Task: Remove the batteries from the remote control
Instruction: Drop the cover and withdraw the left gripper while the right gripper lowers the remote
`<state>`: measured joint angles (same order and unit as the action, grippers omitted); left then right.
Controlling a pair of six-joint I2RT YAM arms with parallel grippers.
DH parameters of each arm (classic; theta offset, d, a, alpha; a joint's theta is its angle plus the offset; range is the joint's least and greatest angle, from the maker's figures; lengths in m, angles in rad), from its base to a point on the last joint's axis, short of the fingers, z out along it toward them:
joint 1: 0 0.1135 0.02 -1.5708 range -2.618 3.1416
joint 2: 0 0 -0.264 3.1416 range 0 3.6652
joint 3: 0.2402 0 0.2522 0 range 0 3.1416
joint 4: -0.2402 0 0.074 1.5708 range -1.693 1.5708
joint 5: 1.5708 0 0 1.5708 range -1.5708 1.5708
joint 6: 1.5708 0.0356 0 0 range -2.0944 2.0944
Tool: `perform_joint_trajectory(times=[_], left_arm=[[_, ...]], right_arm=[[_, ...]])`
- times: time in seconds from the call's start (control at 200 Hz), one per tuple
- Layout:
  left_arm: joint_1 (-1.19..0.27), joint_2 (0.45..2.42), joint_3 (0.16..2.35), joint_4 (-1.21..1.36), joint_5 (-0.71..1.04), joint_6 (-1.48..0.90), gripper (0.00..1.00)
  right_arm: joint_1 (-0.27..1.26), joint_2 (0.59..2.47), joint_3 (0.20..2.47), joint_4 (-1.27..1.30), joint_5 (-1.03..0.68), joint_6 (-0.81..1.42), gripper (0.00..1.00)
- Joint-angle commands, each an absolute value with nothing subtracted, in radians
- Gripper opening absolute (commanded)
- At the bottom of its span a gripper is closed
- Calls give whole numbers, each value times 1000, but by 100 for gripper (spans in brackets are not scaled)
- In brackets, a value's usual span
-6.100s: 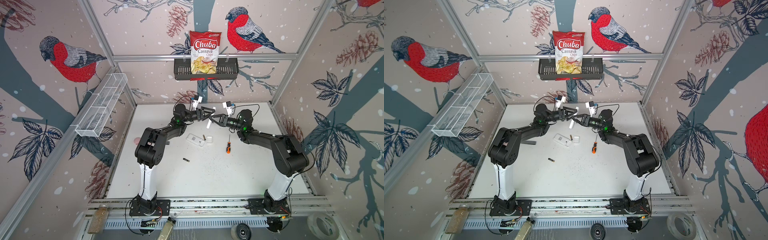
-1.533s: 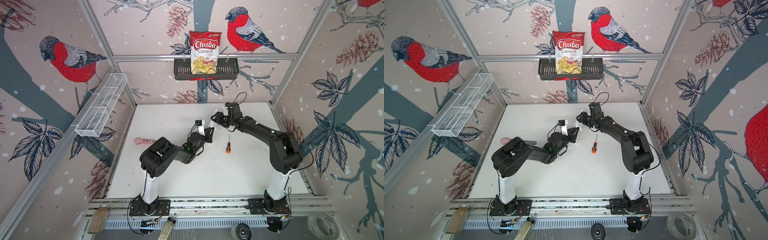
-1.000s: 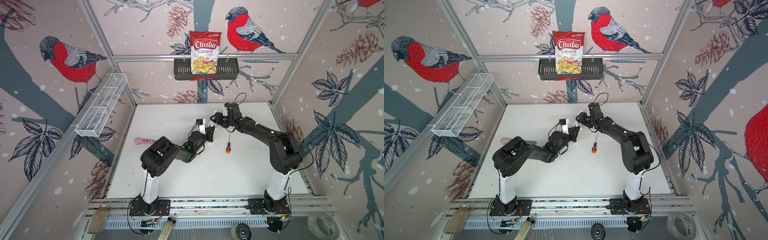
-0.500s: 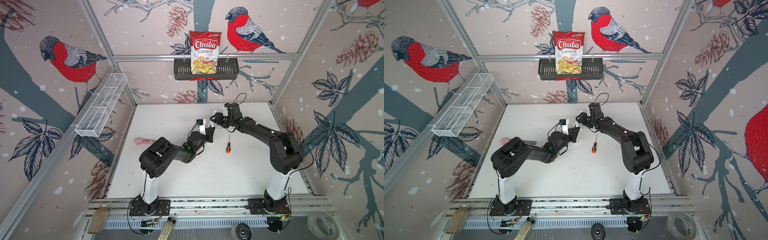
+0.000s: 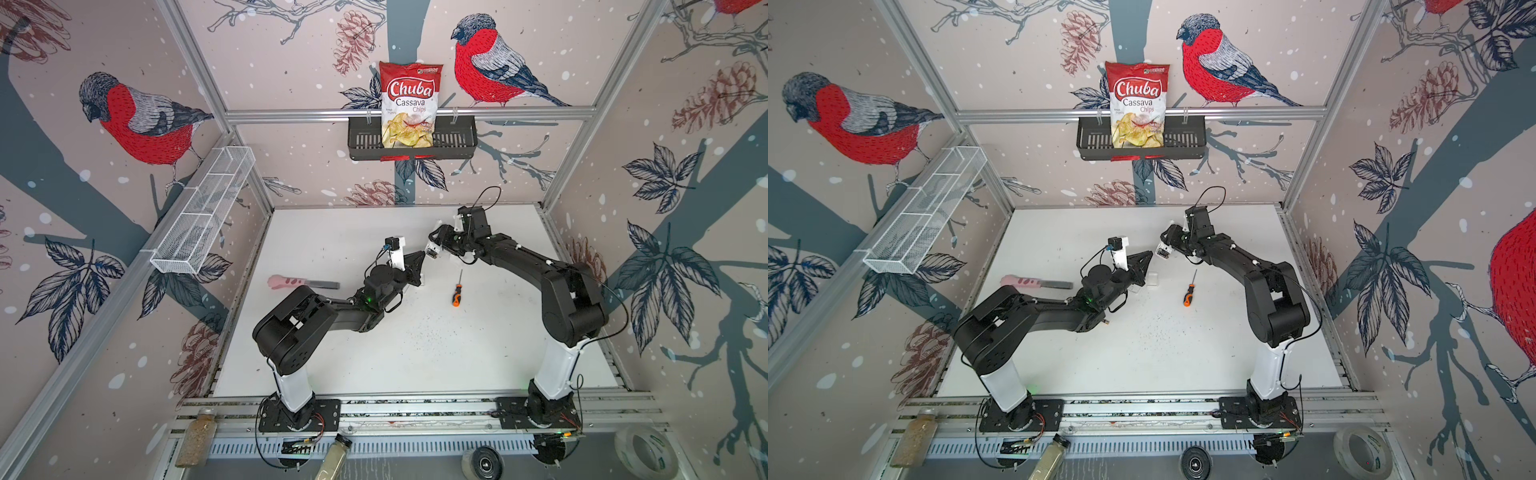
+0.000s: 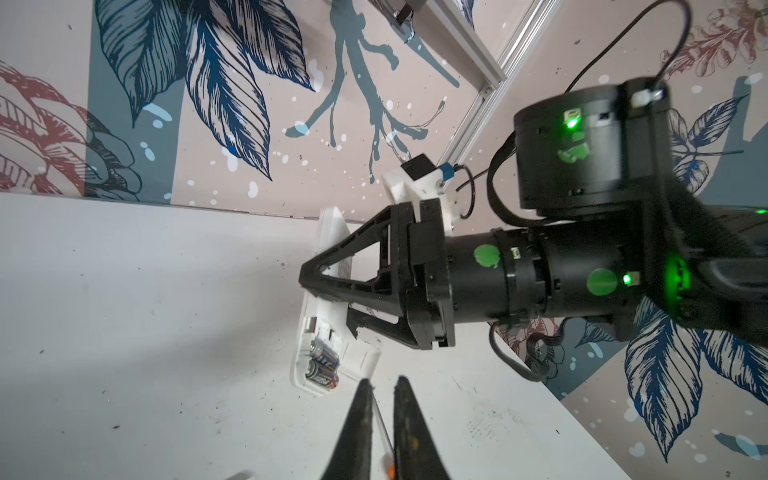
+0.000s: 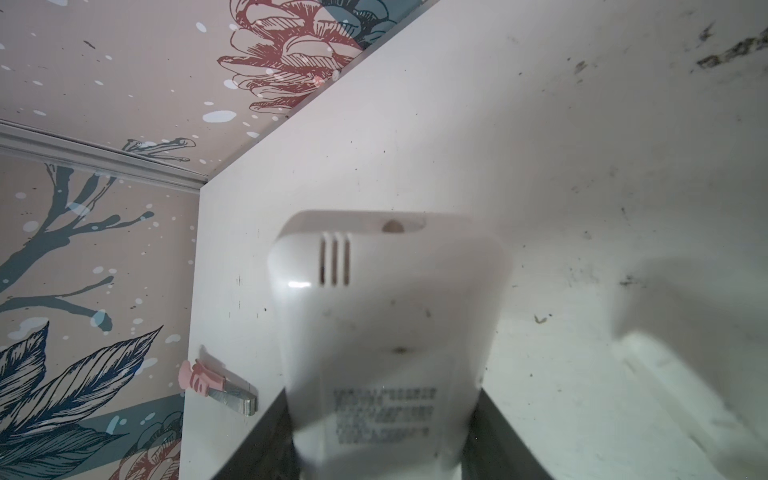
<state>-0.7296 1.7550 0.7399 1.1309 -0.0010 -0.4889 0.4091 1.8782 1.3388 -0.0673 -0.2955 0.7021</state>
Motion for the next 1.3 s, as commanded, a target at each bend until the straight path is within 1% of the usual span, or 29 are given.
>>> perform_joint_trajectory(times=[0.0, 0.125, 0.195, 0.255, 0.31, 0.36, 0.43, 0.565, 0.685, 0.936, 1.046, 1.296], left_arm=[[-729, 1730, 725, 1111, -13, -456, 13], [-722, 1701, 703, 1092, -30, -445, 17], [-714, 1680, 694, 1060, -39, -438, 22], [-702, 1656, 678, 1040, -50, -437, 32], [-688, 1633, 666, 1006, -64, -439, 46], [-676, 1607, 653, 982, -72, -438, 55], [-659, 1573, 632, 957, -87, -437, 65], [-649, 1508, 613, 877, -137, -418, 79], [-649, 1468, 596, 834, -163, -405, 85], [-649, 1428, 547, 831, -186, -411, 89], [-649, 1415, 527, 838, -189, -414, 96], [-647, 1384, 478, 864, -201, -414, 97]], right_arm=[[410, 1879, 1345, -74, -295, 667, 38], [412, 1891, 1364, -120, -296, 634, 38], [413, 1896, 1380, -159, -293, 605, 38], [414, 1900, 1403, -203, -286, 575, 38], [417, 1906, 1429, -254, -270, 544, 38], [421, 1915, 1451, -297, -252, 515, 38], [429, 1933, 1481, -360, -229, 475, 38], [454, 1990, 1555, -485, -161, 406, 38], [487, 2047, 1617, -592, -97, 351, 38], [535, 2083, 1633, -670, -6, 334, 38], [539, 2097, 1624, -681, -3, 332, 38], [566, 2121, 1631, -718, 10, 329, 38]])
